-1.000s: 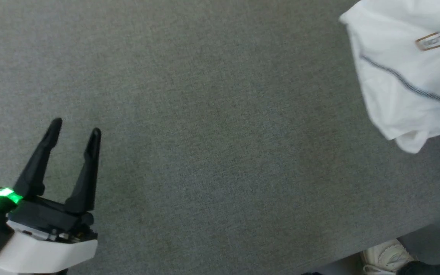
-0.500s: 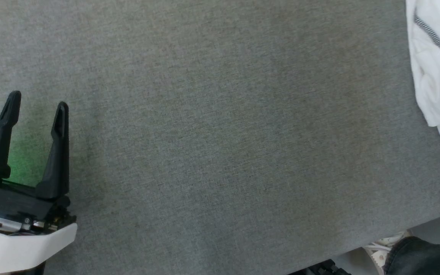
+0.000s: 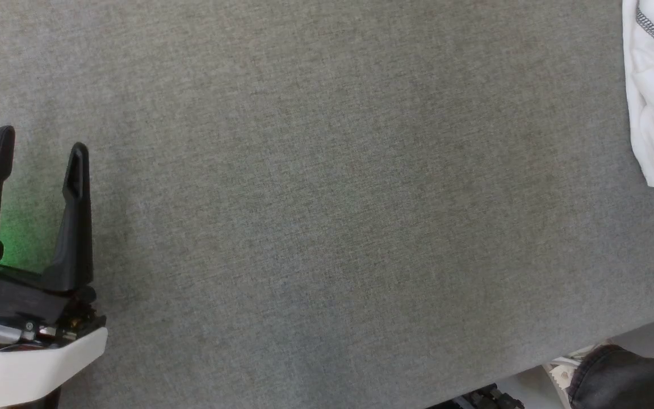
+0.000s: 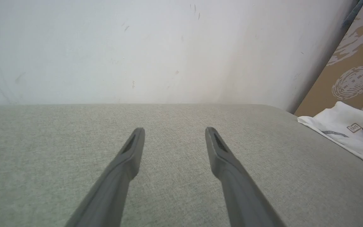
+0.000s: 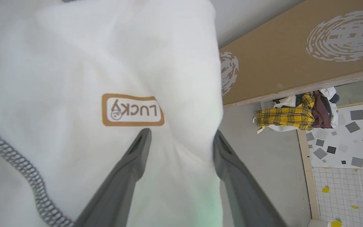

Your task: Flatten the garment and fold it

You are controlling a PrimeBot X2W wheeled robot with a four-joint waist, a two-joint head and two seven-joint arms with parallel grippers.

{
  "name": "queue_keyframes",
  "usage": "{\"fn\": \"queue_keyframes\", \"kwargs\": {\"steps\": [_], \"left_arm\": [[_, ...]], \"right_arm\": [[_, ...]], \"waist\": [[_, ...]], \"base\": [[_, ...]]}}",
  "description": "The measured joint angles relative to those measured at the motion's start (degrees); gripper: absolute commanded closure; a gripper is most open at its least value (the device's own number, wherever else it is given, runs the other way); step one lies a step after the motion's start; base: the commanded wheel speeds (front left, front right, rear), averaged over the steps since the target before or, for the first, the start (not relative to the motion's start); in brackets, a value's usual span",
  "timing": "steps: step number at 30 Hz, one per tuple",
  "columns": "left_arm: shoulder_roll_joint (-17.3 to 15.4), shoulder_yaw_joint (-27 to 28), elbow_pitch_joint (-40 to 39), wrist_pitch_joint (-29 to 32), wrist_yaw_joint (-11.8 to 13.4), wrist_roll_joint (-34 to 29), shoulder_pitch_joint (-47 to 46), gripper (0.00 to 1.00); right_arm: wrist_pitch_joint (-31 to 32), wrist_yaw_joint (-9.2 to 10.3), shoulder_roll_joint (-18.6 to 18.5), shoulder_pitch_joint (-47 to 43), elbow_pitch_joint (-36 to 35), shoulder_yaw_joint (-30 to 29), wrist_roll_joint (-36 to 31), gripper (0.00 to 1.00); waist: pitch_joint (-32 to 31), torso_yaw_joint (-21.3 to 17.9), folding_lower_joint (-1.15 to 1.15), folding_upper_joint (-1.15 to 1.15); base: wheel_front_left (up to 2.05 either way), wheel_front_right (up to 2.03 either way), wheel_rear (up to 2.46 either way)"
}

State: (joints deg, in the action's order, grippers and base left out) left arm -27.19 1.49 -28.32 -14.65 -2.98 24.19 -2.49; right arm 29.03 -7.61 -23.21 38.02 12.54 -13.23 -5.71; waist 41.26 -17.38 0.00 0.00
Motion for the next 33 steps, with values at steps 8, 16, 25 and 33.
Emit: {"fn": "queue_keyframes", "kwargs": {"steps": [8,16,25,33], "left_arm": [[2.12,-0.73,2.25,-0.08,-0.58,0.13,-0.43,0.0],[7.65,-1.27,5.56,-0.08,-1.59,-0.09,-0.38,0.0],[13.73,-0.54,9.48,-0.08,-2.6,-2.59,1.81,0.0],[19.09,1.92,11.5,-0.08,-3.03,-6.42,3.69,0.0]], "right_arm": [[-2.7,0.0,-0.44,0.8,0.15,0.03,-1.54,0.0],[-5.59,-0.01,1.3,-0.92,-1.45,-0.49,-1.21,0.0],[-12.04,0.0,6.06,-10.69,-7.77,-0.58,3.02,0.0],[-21.4,0.0,11.32,-19.17,-16.27,3.81,4.45,0.0]], "waist": [[-2.49,0.53,0.0,0.0],[-8.83,1.96,0.0,0.0],[-17.22,5.13,-0.01,0.0],[-23.91,9.03,-0.02,0.0]], "base": [[0.0,0.0,0.0],[0.0,0.0,0.0],[0.0,0.0,0.0],[0.0,0.0,0.0]]}}
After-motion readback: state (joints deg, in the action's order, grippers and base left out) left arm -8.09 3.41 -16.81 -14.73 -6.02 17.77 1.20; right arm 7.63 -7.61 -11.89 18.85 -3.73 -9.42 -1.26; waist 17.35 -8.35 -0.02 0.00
